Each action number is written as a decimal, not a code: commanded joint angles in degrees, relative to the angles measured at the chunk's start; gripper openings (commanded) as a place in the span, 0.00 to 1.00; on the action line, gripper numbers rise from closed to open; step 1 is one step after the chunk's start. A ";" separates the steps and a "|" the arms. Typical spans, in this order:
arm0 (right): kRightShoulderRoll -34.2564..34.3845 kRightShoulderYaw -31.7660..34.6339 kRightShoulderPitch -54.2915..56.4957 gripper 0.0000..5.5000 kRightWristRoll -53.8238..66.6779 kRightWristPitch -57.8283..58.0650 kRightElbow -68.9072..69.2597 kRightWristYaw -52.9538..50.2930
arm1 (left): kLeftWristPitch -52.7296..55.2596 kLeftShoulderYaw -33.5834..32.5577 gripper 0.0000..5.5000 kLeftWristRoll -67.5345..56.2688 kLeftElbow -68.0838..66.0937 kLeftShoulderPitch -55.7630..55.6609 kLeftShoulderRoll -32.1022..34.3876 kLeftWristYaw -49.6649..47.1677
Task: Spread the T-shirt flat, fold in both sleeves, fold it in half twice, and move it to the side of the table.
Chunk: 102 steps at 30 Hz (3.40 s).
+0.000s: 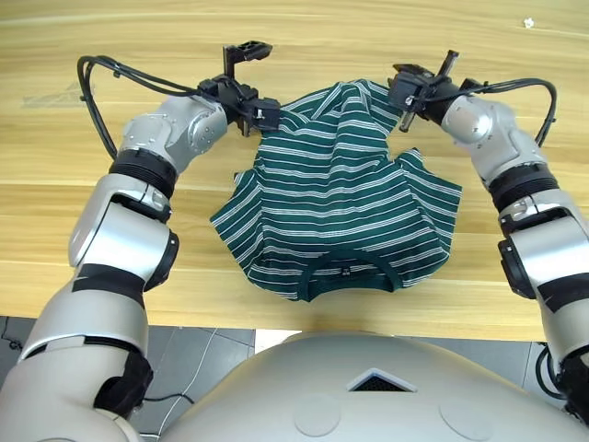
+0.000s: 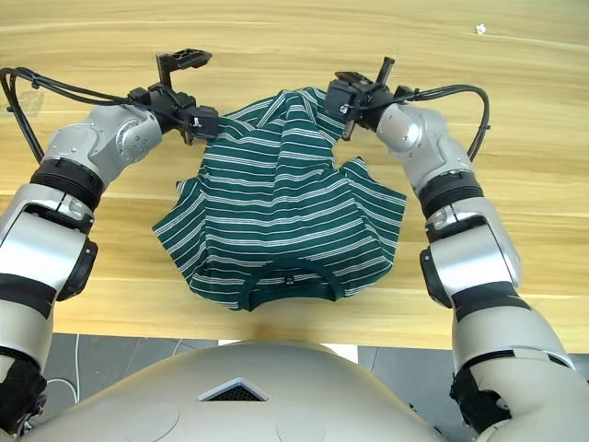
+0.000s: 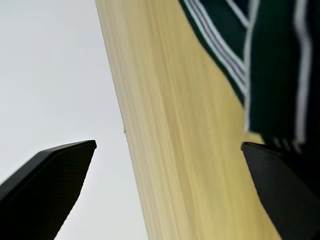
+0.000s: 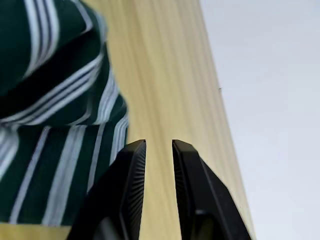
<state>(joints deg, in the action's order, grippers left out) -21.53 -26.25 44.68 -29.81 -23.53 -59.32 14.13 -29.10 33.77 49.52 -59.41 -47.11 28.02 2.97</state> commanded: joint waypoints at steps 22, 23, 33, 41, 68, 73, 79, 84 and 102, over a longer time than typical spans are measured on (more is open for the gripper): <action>0.36 -7.75 15.55 0.17 -11.85 9.50 -18.49 -5.70 | 9.86 12.15 0.98 7.27 -16.71 -13.76 -9.15 -3.57; 0.20 -7.68 15.66 0.17 -11.92 9.21 -18.47 -6.58 | 9.88 12.23 0.98 7.10 -16.77 -13.86 -9.88 -3.73; 0.29 -2.86 12.82 0.17 -7.28 3.01 -16.96 -8.79 | 8.93 10.45 0.98 4.44 -16.91 -7.05 -8.10 -6.87; 0.93 -0.53 3.45 0.17 -0.76 -8.81 -7.95 4.52 | -1.63 8.12 0.98 0.12 -6.45 1.80 -0.13 -6.65; -13.78 -7.19 -17.09 0.17 2.99 -1.65 19.90 36.58 | 1.55 0.82 0.98 -5.89 1.41 8.38 1.73 -8.61; -13.76 -7.59 -18.12 0.17 3.10 -1.20 20.59 35.14 | 2.06 0.10 0.98 -6.08 4.65 9.17 1.03 -8.84; -12.95 -2.80 -15.67 0.17 7.15 -1.86 23.36 30.96 | -0.41 -7.21 0.98 -8.95 15.41 11.30 2.95 -18.52; -13.34 0.55 -12.76 0.17 9.35 -0.47 27.15 32.11 | 0.83 -12.86 0.98 -10.33 22.59 13.37 3.53 -22.85; 7.30 -2.08 9.26 0.17 1.80 1.73 -9.45 20.93 | 9.09 -21.00 0.98 -17.77 44.57 22.04 -1.90 -12.06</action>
<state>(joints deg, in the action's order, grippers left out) -15.57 -27.07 51.08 -26.21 -23.21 -65.53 35.41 -20.59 12.48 31.31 -14.72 -24.98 26.41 -9.95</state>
